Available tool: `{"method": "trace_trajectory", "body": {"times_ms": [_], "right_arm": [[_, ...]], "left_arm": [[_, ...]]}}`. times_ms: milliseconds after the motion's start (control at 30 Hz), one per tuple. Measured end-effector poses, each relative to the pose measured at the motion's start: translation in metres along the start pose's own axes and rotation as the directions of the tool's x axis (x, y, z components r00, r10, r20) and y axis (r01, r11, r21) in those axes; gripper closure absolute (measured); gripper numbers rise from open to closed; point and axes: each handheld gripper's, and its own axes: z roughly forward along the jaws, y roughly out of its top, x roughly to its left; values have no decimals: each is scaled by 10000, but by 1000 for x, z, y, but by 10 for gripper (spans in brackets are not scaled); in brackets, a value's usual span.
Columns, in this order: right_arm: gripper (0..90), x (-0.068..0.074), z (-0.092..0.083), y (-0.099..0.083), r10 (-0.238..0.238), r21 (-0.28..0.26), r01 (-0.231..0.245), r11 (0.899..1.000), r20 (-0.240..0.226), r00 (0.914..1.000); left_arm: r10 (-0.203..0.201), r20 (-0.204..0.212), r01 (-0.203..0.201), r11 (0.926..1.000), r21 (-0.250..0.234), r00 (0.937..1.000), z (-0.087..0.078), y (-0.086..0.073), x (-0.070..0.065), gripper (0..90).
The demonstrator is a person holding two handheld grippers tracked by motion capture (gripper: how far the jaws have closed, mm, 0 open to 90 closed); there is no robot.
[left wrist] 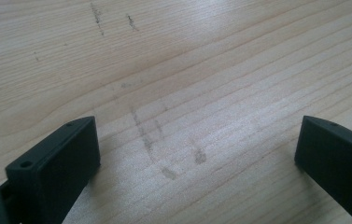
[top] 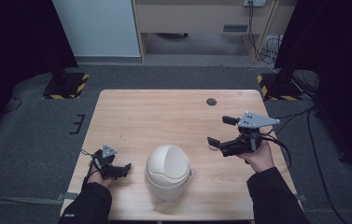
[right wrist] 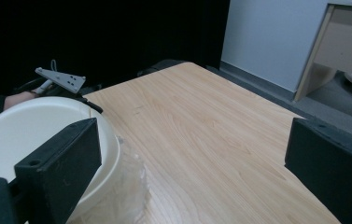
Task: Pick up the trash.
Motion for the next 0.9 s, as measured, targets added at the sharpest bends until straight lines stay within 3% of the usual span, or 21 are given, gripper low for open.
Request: {"method": "trace_trajectory", "body": {"times_ms": [400, 900], "right_arm": [[42, 17, 23, -1, -22, 66, 26, 10000, -604, 9982], [42, 39, 55, -26, 26, 1131, 115, 9935, -1238, 9923]], "left_arm": [[-10, -24, 10, 10000, -2, 10000, 0, 0, -1, 0], [-9, -24, 9, 10000, -2, 10000, 0, 0, -1, 0]]}}
